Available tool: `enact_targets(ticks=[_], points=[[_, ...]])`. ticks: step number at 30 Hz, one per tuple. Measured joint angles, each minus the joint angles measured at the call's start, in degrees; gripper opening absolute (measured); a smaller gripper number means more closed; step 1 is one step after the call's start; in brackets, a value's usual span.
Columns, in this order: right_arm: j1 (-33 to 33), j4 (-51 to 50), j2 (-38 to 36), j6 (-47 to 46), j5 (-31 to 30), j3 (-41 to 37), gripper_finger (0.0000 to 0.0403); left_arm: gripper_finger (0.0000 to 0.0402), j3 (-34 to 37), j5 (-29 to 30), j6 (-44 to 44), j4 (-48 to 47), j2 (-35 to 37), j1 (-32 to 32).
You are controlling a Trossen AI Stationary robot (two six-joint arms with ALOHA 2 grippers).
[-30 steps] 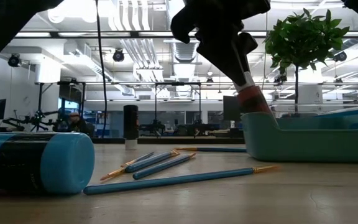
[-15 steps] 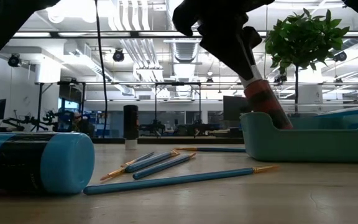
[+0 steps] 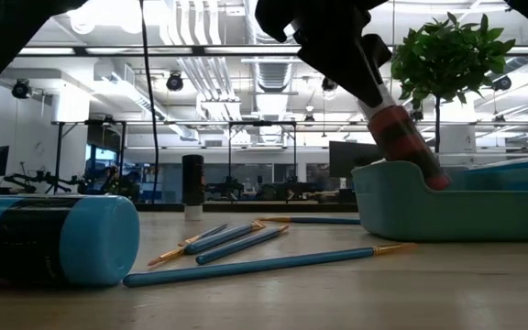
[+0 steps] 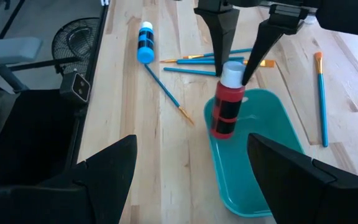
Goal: Pick & Place Paint Supplies
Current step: Put the red paint bottle into the green bin
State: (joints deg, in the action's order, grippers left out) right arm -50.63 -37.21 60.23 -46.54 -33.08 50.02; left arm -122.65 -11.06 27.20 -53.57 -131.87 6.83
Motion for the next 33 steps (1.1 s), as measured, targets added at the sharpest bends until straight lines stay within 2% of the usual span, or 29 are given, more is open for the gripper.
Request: enact_targets(ticks=[5, 13, 33], points=[[0.0, 0.09, 0.0, 0.0, 0.02, 0.0, 0.0302, 0.012, 0.0, 5.35, 2.43, -0.12, 0.09, -0.17], [0.0, 0.09, 0.0, 0.24, 0.0, -0.02, 0.0302, 0.0121, 0.0, 8.16, 5.62, -2.88, 0.13, -0.17], [0.07, 0.26, -0.02, 1.54, -0.08, -0.02, 0.0302, 0.0123, 0.11, 6.3, 5.38, -0.69, -0.21, -0.98]])
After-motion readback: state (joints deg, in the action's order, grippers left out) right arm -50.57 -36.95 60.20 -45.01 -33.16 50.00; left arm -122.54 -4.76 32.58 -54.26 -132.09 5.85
